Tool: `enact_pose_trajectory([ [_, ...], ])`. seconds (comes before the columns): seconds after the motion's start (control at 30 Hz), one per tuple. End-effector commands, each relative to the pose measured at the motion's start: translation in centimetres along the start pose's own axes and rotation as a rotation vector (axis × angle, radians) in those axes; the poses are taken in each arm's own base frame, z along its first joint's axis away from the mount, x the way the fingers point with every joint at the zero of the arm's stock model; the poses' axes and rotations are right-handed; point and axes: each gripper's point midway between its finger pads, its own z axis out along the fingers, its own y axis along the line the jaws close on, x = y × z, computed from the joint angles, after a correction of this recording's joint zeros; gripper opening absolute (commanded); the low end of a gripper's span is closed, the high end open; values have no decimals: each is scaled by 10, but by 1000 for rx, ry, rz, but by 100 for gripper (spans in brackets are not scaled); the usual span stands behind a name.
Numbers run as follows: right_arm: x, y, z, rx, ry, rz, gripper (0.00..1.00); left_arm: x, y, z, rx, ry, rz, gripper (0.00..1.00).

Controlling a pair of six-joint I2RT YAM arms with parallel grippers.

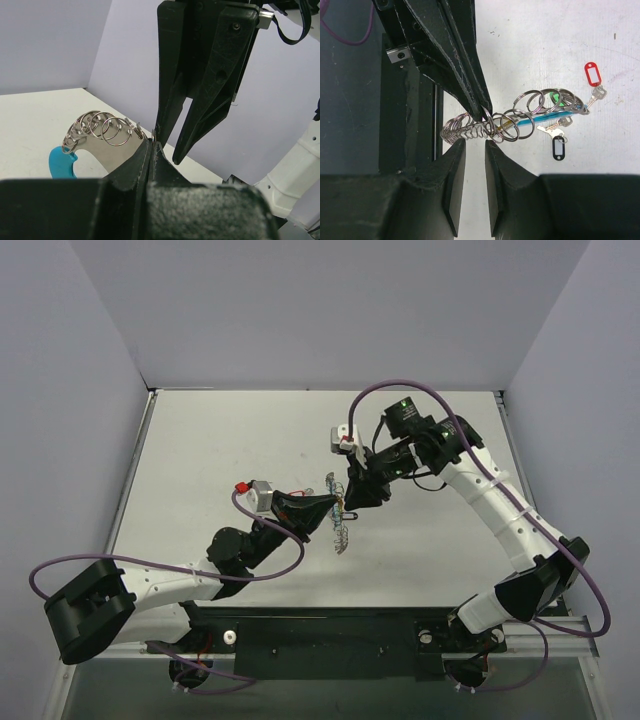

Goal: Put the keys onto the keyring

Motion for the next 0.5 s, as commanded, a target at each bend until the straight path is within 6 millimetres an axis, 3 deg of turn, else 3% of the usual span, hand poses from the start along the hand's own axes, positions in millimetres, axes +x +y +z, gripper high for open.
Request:
enact_pose_trajectory([
  [0.0, 3, 5, 3, -27, -1, -8, 19, -114, -57, -1, 212, -411, -20, 0],
  [0.23, 0, 17, -2, -69, -27, -55, 19, -114, -58, -2, 216, -409, -20, 0],
  [0.3, -1, 21, -9, -79, -36, -83, 22, -112, -56, -2, 212, -404, -18, 0],
  [0.37, -1, 26, -18, -99, -34, -173, 35, -110, -57, -2, 216, -394, -14, 0],
  [0.47, 5, 43, -28, -161, -11, -266, 45, -103, -62, 0, 248, -359, -1, 0],
])
